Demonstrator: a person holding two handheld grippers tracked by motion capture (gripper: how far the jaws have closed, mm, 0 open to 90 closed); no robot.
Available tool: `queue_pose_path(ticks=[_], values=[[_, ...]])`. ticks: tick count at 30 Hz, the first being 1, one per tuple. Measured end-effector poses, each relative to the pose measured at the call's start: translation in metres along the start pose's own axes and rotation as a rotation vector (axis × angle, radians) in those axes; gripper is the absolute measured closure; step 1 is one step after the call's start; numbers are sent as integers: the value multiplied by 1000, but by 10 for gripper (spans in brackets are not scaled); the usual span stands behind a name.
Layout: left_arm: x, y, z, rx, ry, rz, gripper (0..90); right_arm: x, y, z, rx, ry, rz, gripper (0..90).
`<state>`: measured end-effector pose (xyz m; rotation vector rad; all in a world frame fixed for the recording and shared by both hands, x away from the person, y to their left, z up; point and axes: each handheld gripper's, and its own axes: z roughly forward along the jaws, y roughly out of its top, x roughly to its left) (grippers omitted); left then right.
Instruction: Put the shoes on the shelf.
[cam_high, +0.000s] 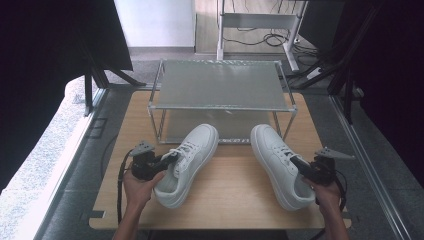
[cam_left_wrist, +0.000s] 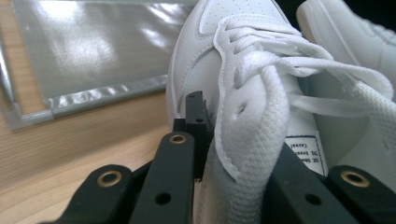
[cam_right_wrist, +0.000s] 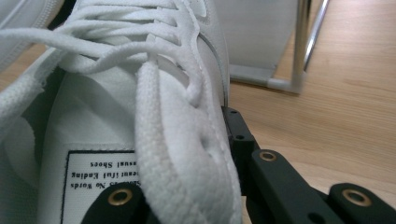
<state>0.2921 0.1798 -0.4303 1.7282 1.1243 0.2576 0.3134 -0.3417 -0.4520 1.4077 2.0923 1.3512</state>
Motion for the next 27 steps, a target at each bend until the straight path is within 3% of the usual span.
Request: queue_pose_path(ticks=[5, 12, 21, 27], values=[[-2, 3, -7, -34, -52, -4, 835, 2, 0, -1, -22, 32, 18, 862], [0, 3, -12, -86, -129, -41, 835, 4, 1, -4, -63, 74, 54, 861], [1, 6, -18, -133, -171, -70, 837, 9, 3, -7, -89, 136, 70, 861], [-3, 10, -24, -155, -177, -64, 837, 13, 7, -7, -116, 153, 81, 862]])
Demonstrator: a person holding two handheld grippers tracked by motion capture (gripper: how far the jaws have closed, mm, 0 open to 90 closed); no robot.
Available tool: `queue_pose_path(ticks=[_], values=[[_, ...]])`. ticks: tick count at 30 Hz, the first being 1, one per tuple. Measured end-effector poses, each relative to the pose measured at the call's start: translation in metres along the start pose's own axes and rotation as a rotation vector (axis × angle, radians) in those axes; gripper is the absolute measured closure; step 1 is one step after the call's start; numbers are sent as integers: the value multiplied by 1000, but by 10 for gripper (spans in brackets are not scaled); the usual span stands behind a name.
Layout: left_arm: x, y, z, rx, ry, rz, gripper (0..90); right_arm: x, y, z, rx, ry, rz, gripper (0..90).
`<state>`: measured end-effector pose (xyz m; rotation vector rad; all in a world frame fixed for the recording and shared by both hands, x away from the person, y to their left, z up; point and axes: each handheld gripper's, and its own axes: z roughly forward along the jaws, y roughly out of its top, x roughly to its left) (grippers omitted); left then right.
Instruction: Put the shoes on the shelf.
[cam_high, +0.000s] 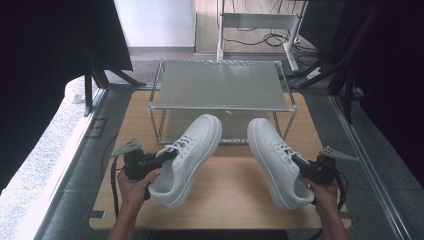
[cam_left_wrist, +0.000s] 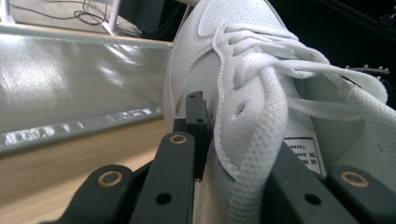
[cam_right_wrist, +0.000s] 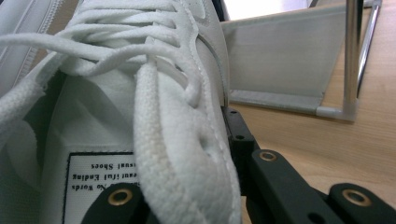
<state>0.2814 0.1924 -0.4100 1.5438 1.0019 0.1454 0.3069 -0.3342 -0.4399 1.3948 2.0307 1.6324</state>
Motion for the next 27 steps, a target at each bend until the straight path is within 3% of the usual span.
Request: queue_pose_path(ticks=[6, 13, 19, 27], values=[[-2, 5, -1, -27, -27, -15, 838, 4, 4, -1, -30, 27, 12, 862], [-4, 13, 4, -44, -25, -22, 838, 10, 15, 0, -66, 61, 23, 862], [-8, 24, 8, -54, -27, 4, 839, 18, 32, 4, -82, 78, -11, 862], [-13, 47, 11, -90, -43, 19, 839, 26, 52, 2, -137, 90, -20, 863]])
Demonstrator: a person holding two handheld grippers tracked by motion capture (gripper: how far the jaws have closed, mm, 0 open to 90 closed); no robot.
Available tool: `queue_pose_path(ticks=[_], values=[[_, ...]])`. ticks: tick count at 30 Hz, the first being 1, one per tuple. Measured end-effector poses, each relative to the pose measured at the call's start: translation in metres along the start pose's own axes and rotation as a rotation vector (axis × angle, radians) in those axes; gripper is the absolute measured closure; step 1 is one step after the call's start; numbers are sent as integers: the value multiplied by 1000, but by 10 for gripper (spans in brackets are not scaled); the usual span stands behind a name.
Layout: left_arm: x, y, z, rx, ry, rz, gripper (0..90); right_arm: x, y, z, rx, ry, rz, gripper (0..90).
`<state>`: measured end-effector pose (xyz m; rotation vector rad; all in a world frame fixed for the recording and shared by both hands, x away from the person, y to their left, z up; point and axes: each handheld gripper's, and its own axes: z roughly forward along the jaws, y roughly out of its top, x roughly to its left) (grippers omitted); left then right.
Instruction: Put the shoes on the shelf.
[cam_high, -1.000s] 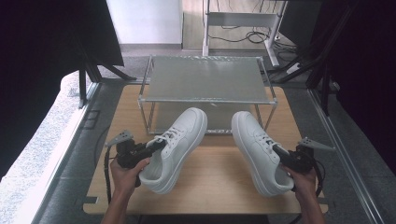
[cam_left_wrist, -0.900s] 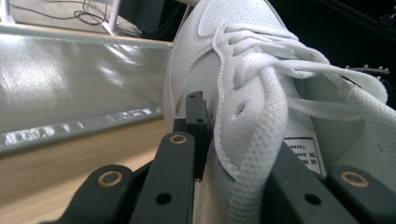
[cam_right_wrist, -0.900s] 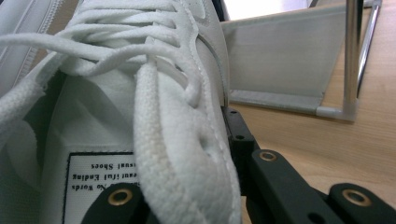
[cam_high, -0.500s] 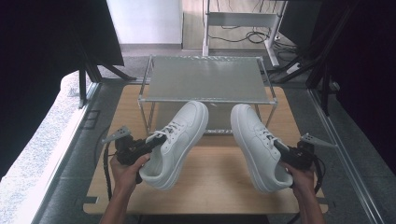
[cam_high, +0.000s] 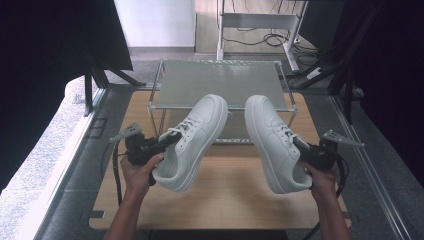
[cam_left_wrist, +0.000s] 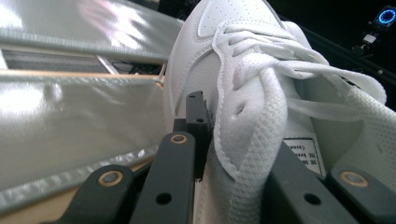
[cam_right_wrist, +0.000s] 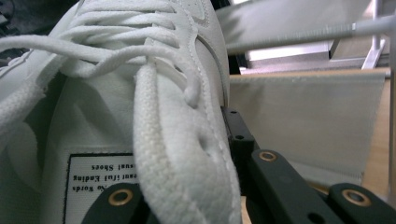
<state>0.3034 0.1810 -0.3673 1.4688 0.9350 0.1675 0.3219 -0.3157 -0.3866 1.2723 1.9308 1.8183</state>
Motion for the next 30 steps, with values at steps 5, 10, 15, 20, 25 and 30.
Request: queue_pose_path(ticks=[5, 10, 15, 20, 25, 30], values=[[-4, 24, 1, -22, -3, 29, 839, 5, 19, 0, -27, 5, -11, 863], [-1, 42, 7, -37, -25, 19, 840, 5, 39, 3, -52, -13, -11, 863], [0, 67, 18, -40, -19, 44, 839, 1, 59, 9, -74, -26, 6, 863], [2, 80, 28, -49, -47, 23, 840, 0, 76, 16, -74, -43, -1, 863], [5, 87, 38, -56, -35, -1, 840, 1, 88, 24, -55, -60, 6, 863], [10, 95, 48, -56, -32, -37, 839, 1, 98, 35, -36, -78, 16, 862]])
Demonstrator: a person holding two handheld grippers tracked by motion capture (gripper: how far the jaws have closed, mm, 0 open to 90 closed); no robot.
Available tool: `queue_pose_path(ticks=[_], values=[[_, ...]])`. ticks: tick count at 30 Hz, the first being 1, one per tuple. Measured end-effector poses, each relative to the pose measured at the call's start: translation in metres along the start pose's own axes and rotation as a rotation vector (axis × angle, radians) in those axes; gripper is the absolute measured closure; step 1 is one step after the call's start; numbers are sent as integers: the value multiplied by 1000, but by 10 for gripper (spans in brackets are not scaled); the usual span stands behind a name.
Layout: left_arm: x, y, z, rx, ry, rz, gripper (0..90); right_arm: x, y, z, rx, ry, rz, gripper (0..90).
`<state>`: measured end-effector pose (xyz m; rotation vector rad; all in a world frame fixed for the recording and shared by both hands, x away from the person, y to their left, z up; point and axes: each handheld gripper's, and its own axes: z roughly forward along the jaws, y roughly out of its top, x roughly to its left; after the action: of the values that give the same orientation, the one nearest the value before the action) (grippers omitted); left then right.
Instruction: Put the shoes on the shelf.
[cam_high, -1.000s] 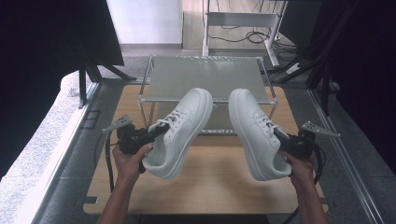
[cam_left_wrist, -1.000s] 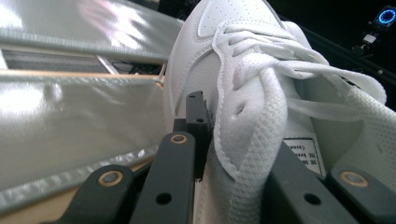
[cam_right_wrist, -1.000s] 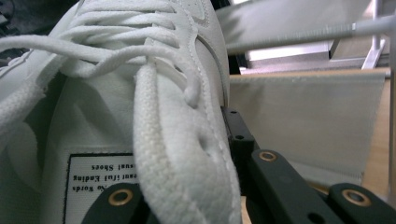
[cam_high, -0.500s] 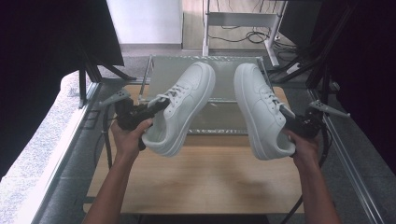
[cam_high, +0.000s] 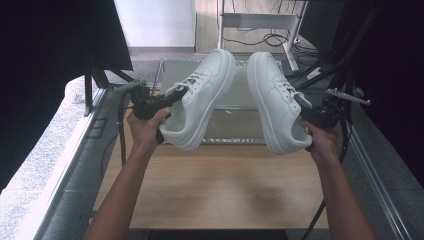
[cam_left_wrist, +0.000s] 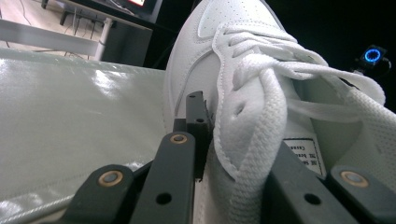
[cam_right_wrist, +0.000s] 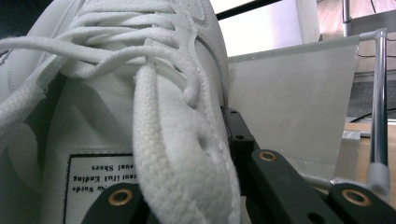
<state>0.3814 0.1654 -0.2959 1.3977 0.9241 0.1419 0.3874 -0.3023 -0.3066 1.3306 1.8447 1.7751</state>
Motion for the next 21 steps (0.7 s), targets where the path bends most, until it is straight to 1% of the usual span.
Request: queue_pose_path(ticks=[2, 5, 7, 9, 11, 13, 16, 19, 21], values=[[2, 4, 5, 1, 10, -9, 839, 0, 4, 4, 2, -5, 2, 862], [4, 10, 12, 2, 30, -8, 839, 0, 10, 10, -4, -14, 7, 862], [6, 13, 16, 7, 37, -11, 839, 1, 15, 13, -2, -15, 20, 862], [9, 15, 20, 15, 39, -21, 839, 0, 19, 16, -7, -21, 22, 862], [11, 17, 25, 15, 43, -29, 840, 0, 24, 20, -9, -32, 33, 862], [11, 19, 28, 12, 59, -29, 840, 0, 28, 23, -9, -37, 38, 862], [13, 24, 33, 10, 68, -39, 839, 0, 35, 27, -8, -56, 27, 862], [16, 28, 38, 16, 77, -49, 840, -2, 40, 32, -9, -72, 43, 862], [17, 30, 42, 20, 91, -48, 839, -3, 44, 35, -9, -80, 50, 862]])
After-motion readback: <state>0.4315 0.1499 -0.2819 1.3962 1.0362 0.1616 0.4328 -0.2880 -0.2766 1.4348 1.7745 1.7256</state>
